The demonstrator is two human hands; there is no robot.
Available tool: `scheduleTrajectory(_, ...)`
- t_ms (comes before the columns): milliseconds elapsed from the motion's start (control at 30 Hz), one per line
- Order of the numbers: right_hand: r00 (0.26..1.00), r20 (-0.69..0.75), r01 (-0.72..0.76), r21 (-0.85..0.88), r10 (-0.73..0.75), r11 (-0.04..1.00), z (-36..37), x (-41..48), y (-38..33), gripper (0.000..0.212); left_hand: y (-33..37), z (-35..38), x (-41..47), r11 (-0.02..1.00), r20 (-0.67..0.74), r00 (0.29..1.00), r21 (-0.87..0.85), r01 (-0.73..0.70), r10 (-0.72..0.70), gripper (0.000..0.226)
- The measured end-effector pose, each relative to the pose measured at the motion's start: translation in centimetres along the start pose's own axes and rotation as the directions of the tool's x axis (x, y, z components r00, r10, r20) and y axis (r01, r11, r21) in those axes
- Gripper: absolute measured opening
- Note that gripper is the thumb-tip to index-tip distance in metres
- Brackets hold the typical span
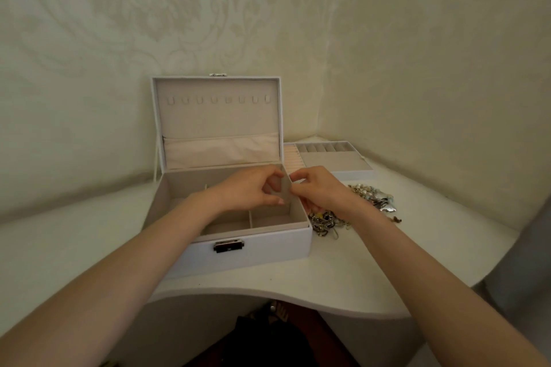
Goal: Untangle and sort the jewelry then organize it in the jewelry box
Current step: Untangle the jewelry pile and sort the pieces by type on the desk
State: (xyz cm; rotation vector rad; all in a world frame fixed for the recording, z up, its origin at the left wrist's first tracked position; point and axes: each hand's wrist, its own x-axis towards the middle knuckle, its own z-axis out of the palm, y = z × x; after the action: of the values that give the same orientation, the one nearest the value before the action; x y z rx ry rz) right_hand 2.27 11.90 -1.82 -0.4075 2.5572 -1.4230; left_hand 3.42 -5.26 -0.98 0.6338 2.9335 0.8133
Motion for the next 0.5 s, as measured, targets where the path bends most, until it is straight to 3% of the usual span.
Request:
scheduleTrajectory(167, 0.999, -0.003, 0.037, 0.072, -0.037, 0.997, 0.8, 0.2, -0.4, 0.03, -0.5, -0.1, -0.1, 0.98, -0.029, 0.999, 0.196, 0.033, -0.028, 0.036)
scheduleTrajectory(367, 0.993, 0.085, 0.073, 0.067, -0.079, 0.995, 5.4, 2.0, -2.0, 0.034, -2.8, -1.4, -1.7, 0.898, -0.179, 0.98, 0.412, 0.154, -0.086, 0.016)
scheduleTrajectory(500, 0.986, 0.135, 0.095, 0.045, -0.101, 0.994, 8.2, 2.7, -3.9, 0.045, -4.7, -3.1, -3.2, 0.877, -0.279, 0.936, 0.367, 0.309, -0.213, 0.01)
